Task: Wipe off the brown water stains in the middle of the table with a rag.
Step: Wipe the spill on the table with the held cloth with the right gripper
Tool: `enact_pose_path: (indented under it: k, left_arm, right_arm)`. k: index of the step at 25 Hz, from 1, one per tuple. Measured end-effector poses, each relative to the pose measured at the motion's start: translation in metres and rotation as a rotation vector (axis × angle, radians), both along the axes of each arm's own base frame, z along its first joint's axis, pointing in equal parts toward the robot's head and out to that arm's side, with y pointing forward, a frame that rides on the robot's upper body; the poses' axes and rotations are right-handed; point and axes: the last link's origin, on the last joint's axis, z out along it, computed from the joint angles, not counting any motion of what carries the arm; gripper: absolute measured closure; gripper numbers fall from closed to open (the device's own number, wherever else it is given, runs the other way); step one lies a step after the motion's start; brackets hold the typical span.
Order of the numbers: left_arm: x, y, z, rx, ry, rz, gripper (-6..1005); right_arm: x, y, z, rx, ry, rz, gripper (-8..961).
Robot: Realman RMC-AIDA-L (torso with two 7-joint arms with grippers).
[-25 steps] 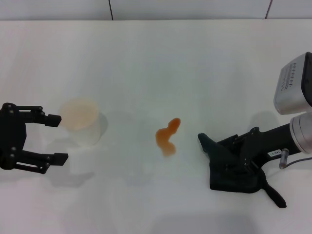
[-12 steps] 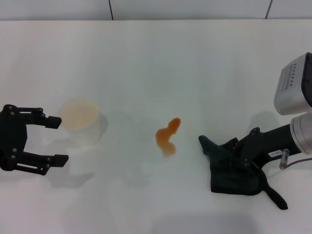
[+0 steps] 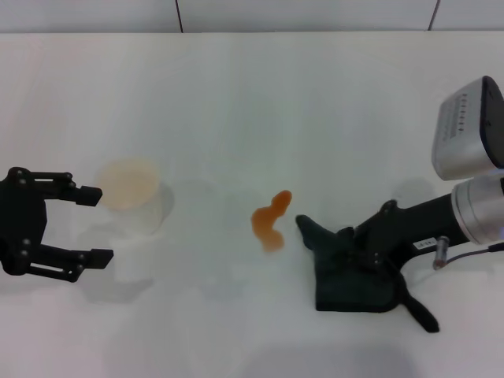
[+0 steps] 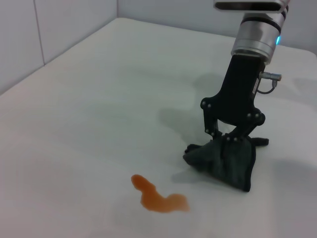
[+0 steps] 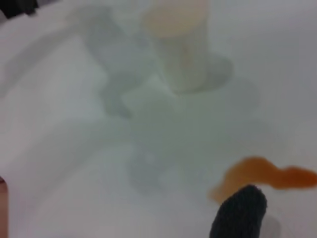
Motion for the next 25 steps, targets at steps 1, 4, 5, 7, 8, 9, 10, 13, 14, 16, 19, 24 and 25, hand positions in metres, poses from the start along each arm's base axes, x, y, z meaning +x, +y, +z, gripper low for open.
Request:
enact_pose_path:
  k: [1, 4, 5, 7, 8, 9, 10, 13, 14, 16, 19, 24, 25]
  left_arm:
    - [0.000, 0.000, 0.000, -0.001, 0.000, -0.002, 137]
    - [0.001, 0.000, -0.002, -0.006, 0.002, -0.006, 137]
    - [0.001, 0.000, -0.002, -0.008, 0.003, -0.008, 137]
    - [0.001, 0.000, -0.003, -0.010, 0.003, -0.010, 137]
    - [0.002, 0.000, -0.003, -0.010, 0.002, -0.010, 137]
    - [0.002, 0.000, -0.003, -0.010, 0.002, -0.011, 137]
    - [0.003, 0.001, -0.003, -0.011, 0.001, -0.013, 137]
    - [0.005, 0.002, -0.005, -0.014, -0.002, -0.019, 137]
    - [0.006, 0.002, -0.006, -0.019, -0.002, -0.023, 137]
    - [0.006, 0.002, -0.007, -0.022, -0.002, -0.025, 137]
    - [0.007, 0.002, -0.008, -0.025, -0.003, -0.027, 137]
    - [0.008, 0.003, -0.009, -0.025, -0.007, -0.032, 137]
    - [0.009, 0.003, -0.009, -0.025, -0.007, -0.032, 137]
  right_arm:
    - [-0.004, 0.000, -0.001, -0.003, 0.011, 0.008, 849]
    - [-0.014, 0.000, -0.004, -0.017, 0.039, 0.027, 849]
    - [-0.018, 0.000, -0.006, -0.023, 0.047, 0.035, 848]
    - [-0.027, 0.000, -0.011, -0.039, 0.062, 0.055, 848]
    - [-0.030, 0.000, -0.014, -0.048, 0.066, 0.062, 848]
    - [-0.035, -0.001, -0.018, -0.056, 0.071, 0.072, 848]
    - [-0.040, -0.002, -0.022, -0.065, 0.075, 0.083, 848]
    - [-0.048, -0.004, -0.030, -0.085, 0.076, 0.107, 848]
    - [-0.055, -0.005, -0.038, -0.103, 0.079, 0.121, 848]
    - [-0.056, -0.005, -0.041, -0.109, 0.080, 0.123, 848]
    - [-0.058, -0.005, -0.053, -0.125, 0.063, 0.122, 848]
    - [-0.053, -0.002, -0.066, -0.108, 0.026, 0.106, 848]
    - [-0.053, -0.001, -0.067, -0.102, 0.020, 0.105, 848]
